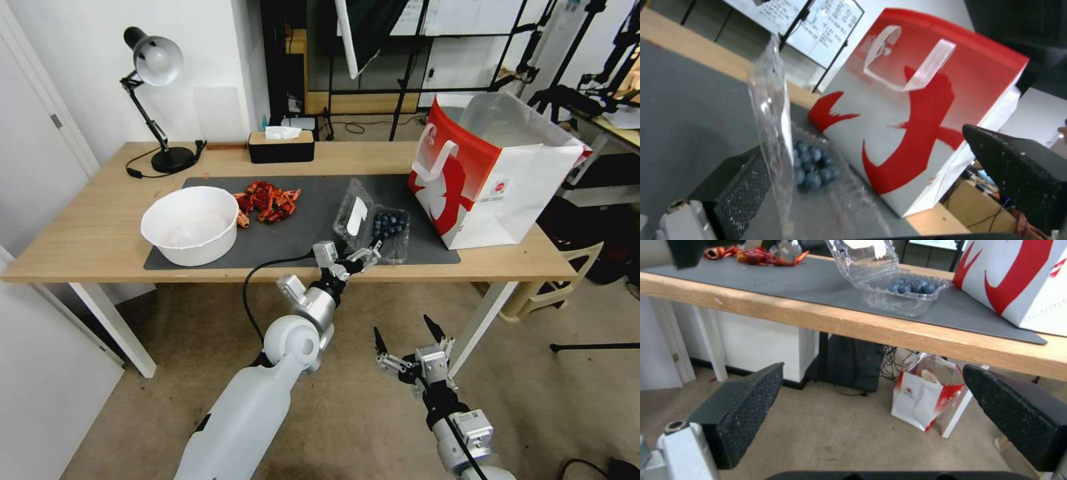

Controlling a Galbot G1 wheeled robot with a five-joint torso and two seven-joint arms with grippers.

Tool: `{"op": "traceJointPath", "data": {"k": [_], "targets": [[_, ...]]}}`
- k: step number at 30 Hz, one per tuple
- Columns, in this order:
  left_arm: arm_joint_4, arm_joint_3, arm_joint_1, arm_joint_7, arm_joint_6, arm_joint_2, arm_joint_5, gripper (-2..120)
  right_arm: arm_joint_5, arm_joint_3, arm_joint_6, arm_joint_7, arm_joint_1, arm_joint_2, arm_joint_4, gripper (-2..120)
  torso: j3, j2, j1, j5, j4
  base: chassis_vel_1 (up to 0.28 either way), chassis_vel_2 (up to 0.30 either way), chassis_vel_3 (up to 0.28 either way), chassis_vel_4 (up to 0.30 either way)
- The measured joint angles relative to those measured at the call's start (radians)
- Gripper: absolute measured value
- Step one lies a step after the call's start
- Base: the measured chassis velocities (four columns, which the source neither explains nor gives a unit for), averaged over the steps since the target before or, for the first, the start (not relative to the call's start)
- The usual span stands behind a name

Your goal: Close the takeout container lid, then place the container into the takeout bag.

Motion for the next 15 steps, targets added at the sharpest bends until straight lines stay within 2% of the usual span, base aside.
{"op": "traceJointPath", "data": {"k": [8,15], "targets": [[0.006,0.011,-0.031,0.013,0.002,-0.007,-0.010,100,0.000,0.002,0.001,0.000,0.000,0.000,0.001,100,0.000,0.000,0.000,0.0000,0.0000,0.000,0.000,0.000,0.000],[0.015,0.031,-0.059,0.050,0.037,-0.011,-0.059,100,0.001,0.003,0.002,0.002,0.000,0.000,0.001,100,0.000,0.000,0.000,0.0000,0.0000,0.000,0.000,0.000,0.000]]}}
